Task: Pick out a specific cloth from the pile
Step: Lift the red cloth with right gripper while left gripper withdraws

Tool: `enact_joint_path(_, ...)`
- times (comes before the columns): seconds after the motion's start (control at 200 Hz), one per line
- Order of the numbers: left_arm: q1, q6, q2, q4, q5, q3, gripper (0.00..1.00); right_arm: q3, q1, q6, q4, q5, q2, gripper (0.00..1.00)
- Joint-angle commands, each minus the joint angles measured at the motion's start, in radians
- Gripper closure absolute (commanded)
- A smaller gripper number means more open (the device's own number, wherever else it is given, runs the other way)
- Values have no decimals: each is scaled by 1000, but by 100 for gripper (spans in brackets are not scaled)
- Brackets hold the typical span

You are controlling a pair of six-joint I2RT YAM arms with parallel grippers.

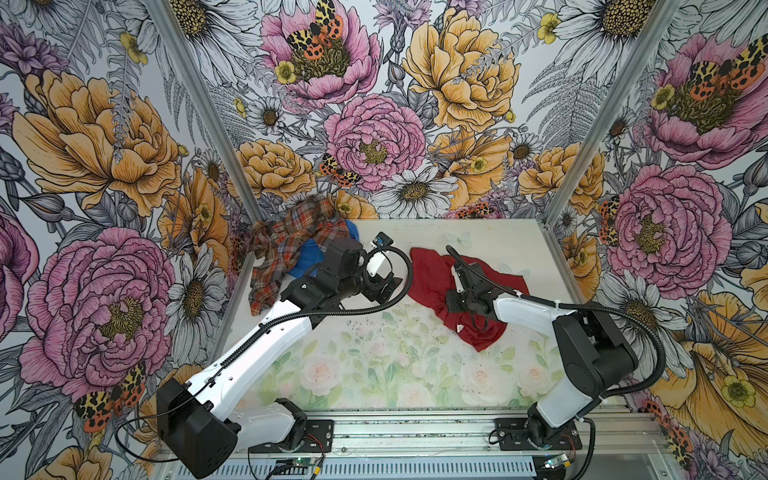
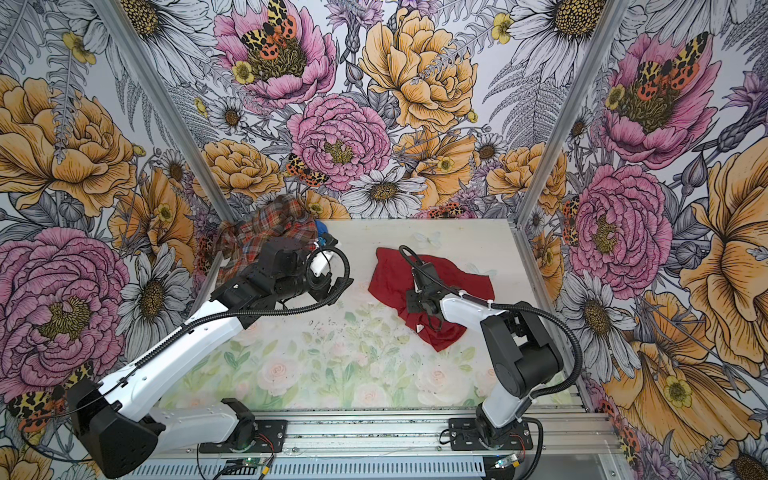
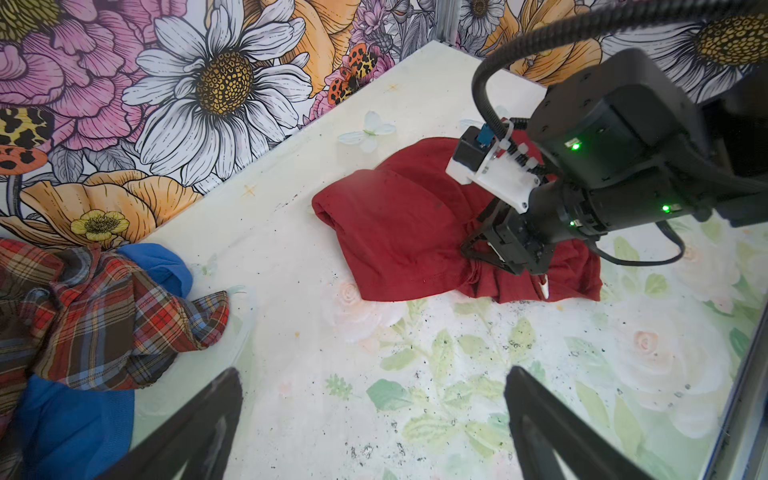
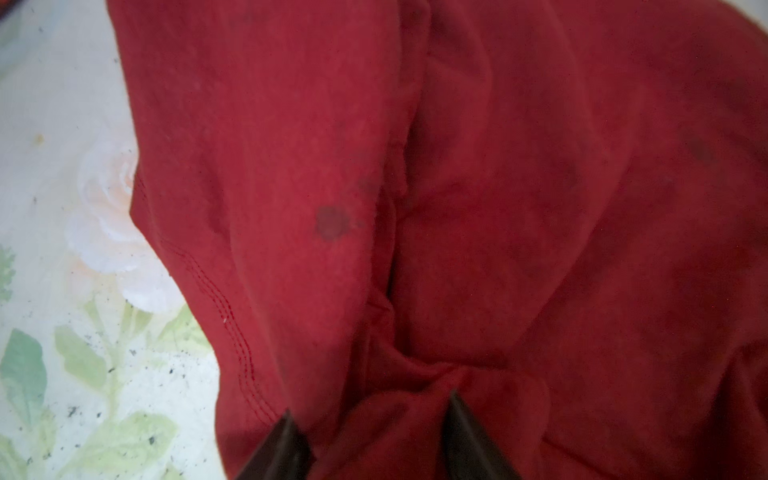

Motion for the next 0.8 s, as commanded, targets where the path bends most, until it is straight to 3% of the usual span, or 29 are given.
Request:
enact_joint_path(0.0,4,-15,-40,50,-42,-21,1,40,-7,-10,-41,-60,35,98)
enact_joint_path(0.12,10,-21,-61,76,-57,-36,1,37,-5,-15,-36,-65,-15,100)
enact_joint_path(0.31,12,-40,-68,99,-66,-48,1,56,-55,6,-24,-66,-212,100)
enact_joint_path(0.535,13,-48,-74,122,-73,-62,1,475,-212,26,-236,-79,-265,100)
enact_joint_path(0.791,3,-53,-76,130,-64,-63,1,1036,-412,7,-497,-211,-88,100)
